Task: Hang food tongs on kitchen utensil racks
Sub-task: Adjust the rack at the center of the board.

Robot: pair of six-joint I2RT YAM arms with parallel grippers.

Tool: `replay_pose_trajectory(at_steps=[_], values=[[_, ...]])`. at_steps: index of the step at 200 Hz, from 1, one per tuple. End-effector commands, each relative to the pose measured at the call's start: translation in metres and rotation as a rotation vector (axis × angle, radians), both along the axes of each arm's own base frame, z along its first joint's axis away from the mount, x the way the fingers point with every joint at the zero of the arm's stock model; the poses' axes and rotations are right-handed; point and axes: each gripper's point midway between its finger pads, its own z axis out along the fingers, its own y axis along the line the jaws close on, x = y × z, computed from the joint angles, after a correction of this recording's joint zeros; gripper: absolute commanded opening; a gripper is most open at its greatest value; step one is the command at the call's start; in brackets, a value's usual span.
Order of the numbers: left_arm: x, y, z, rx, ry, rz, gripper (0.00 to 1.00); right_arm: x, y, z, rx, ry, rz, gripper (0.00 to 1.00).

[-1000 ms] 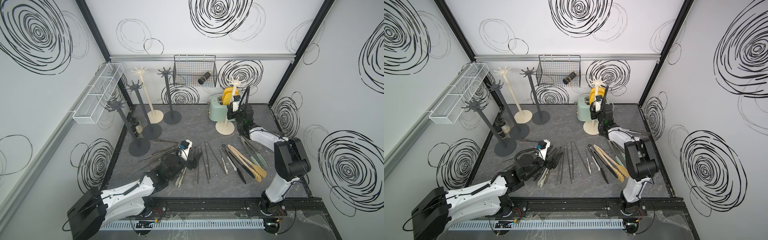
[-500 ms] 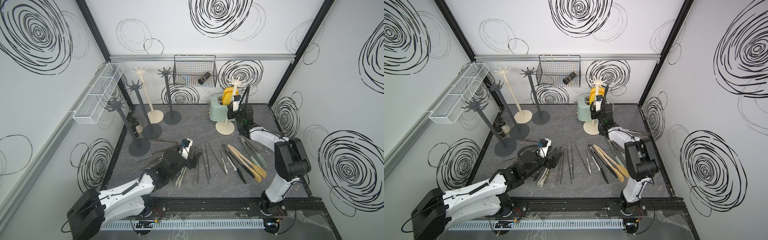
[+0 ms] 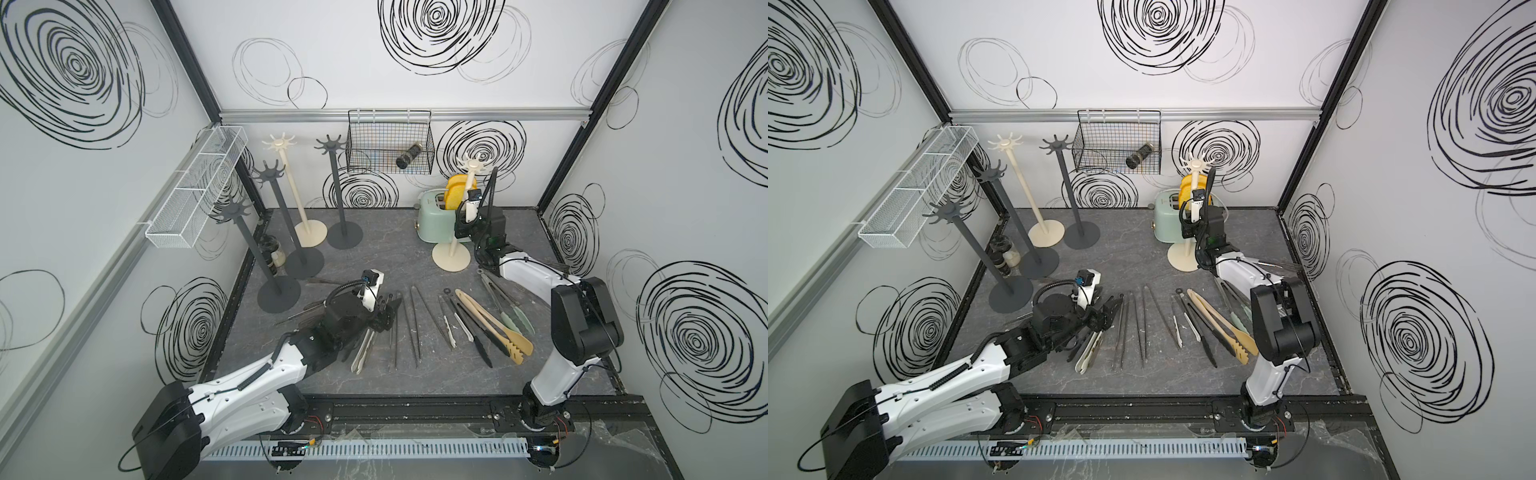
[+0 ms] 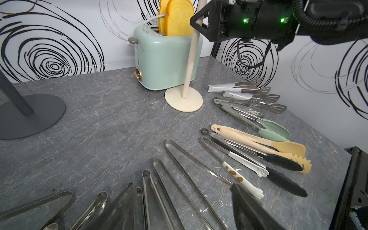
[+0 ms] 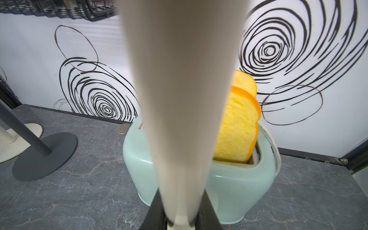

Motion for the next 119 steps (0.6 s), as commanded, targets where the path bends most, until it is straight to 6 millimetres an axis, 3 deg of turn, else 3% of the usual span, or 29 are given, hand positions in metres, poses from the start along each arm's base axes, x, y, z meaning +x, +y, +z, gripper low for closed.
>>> replay_pose_trajectory(at_steps=[1, 13, 75, 119], values=[[0.003, 0.003, 0.013, -0.034, -0.008, 0.017, 0.78, -0.011, -0.001, -0.014, -0.024, 0.063, -0.013, 0.0], [0.004, 0.004, 0.012, -0.032, -0.006, 0.024, 0.78, -0.011, -0.002, -0.019, -0.024, 0.077, -0.02, 0.0], [0.01, 0.016, 0.004, -0.018, 0.08, 0.083, 0.8, -0.019, -0.007, -0.026, -0.006, 0.103, -0.038, 0.56], [0.009, 0.025, 0.003, 0.023, 0.169, 0.101, 0.81, -0.039, -0.013, -0.022, -0.005, 0.12, -0.038, 0.77]])
